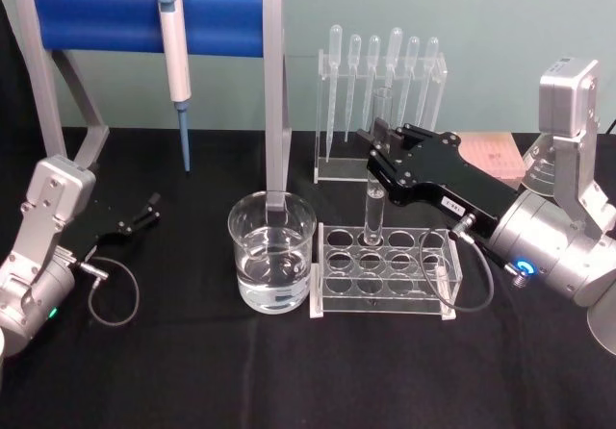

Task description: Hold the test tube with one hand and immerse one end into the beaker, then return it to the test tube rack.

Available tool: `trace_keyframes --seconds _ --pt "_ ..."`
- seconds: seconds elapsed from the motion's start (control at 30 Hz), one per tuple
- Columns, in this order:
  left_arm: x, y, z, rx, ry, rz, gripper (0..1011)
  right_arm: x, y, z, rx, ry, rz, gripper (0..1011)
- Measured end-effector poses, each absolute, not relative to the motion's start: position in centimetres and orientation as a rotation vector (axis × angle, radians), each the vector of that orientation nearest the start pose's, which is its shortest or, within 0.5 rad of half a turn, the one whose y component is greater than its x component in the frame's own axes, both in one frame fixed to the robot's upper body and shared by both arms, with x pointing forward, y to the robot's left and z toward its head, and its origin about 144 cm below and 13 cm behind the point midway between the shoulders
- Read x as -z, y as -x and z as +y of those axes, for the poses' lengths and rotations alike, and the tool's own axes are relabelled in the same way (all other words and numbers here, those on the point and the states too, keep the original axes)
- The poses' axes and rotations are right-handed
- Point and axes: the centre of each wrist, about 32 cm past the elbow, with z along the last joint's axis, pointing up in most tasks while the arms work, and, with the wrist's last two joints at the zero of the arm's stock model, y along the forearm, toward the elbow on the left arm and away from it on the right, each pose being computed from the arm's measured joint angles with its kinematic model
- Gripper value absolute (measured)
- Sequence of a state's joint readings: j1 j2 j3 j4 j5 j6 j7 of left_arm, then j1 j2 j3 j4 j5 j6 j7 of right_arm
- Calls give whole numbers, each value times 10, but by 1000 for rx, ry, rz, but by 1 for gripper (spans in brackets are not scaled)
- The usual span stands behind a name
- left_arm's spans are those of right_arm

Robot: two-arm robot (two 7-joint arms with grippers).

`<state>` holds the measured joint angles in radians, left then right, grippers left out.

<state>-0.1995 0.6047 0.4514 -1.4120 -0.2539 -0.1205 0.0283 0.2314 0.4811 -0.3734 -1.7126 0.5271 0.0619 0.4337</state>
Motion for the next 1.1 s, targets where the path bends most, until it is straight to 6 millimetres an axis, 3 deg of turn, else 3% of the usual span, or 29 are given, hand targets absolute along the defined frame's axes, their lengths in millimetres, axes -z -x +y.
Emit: trace_keyframes --seconds 1.1 --pt "-1140 -489 310 -1248 -304 -285 1000 -1238 -491 -239 735 -72 -87 227"
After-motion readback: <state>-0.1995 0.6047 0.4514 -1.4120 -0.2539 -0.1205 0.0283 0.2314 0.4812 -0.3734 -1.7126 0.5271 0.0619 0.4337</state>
